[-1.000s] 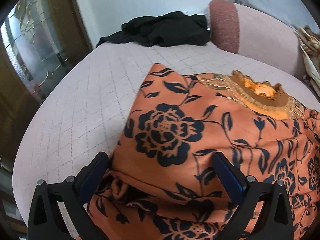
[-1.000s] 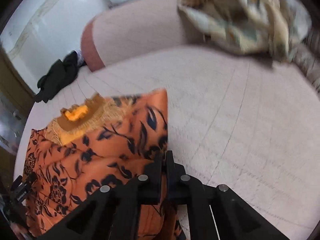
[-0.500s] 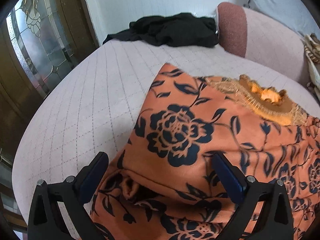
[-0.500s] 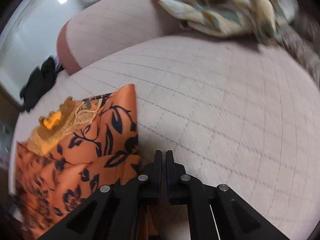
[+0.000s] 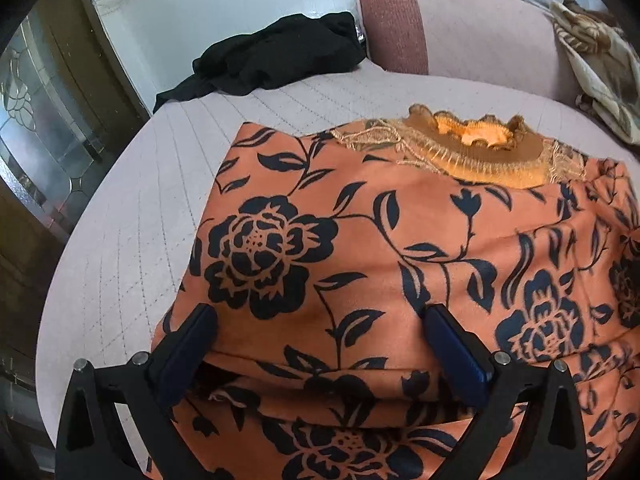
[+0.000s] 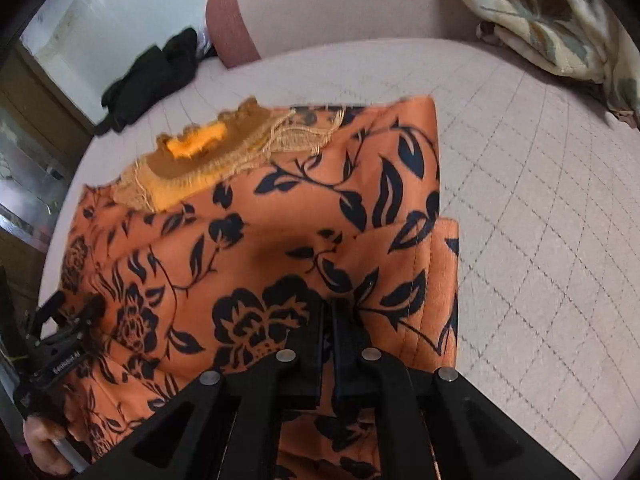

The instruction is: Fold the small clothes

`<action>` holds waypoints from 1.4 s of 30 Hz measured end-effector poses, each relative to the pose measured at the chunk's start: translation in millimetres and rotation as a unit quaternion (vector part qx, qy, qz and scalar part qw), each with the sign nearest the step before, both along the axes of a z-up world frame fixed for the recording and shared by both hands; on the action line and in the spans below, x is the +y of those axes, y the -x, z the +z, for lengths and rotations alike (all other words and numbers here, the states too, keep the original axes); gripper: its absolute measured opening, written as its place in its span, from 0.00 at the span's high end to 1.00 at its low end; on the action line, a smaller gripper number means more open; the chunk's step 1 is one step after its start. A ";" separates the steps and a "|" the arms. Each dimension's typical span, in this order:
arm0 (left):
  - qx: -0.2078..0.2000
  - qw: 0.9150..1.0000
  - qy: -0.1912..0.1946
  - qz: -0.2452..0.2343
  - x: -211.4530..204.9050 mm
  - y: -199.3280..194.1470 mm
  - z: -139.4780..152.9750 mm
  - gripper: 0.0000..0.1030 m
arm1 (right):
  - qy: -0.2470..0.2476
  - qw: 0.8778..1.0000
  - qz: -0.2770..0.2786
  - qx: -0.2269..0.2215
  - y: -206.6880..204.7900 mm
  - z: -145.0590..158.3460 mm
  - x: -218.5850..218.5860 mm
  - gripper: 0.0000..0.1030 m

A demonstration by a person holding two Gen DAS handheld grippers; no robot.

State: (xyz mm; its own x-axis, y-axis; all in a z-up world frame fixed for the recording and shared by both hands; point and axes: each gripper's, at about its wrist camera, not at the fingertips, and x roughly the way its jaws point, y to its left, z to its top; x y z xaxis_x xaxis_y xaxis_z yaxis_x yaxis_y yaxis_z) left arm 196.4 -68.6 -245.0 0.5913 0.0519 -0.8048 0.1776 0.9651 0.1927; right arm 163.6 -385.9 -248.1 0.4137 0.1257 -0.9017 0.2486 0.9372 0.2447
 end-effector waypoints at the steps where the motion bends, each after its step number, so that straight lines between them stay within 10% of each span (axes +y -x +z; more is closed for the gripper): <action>1: -0.002 1.000 0.010 0.003 3.0 0.4 1.9 0.00 | -0.007 1.000 -0.003 -0.004 0.1 3.9 -2.7 0.94; 10: -0.002 1.000 0.002 0.004 3.5 6.8 0.6 0.00 | -0.061 0.993 0.050 -0.088 -22.4 33.5 43.8 0.92; 14: 0.006 1.000 -0.007 -0.007 2.5 13.5 -4.1 0.00 | -0.006 0.991 0.072 -0.113 -34.7 38.9 79.4 0.92; 23: 0.031 0.999 0.022 -0.006 9.3 7.6 -7.7 0.00 | -0.052 0.988 0.140 -0.032 -84.2 -8.5 117.3 0.91; 36: 0.030 0.998 0.061 -0.018 21.4 27.0 2.1 0.00 | -0.084 0.988 0.105 -0.071 -102.0 -8.7 110.8 0.92; 42: -0.023 0.997 0.051 0.057 59.6 21.4 25.7 0.00 | -0.128 0.976 0.160 -0.080 -100.3 3.5 143.6 0.92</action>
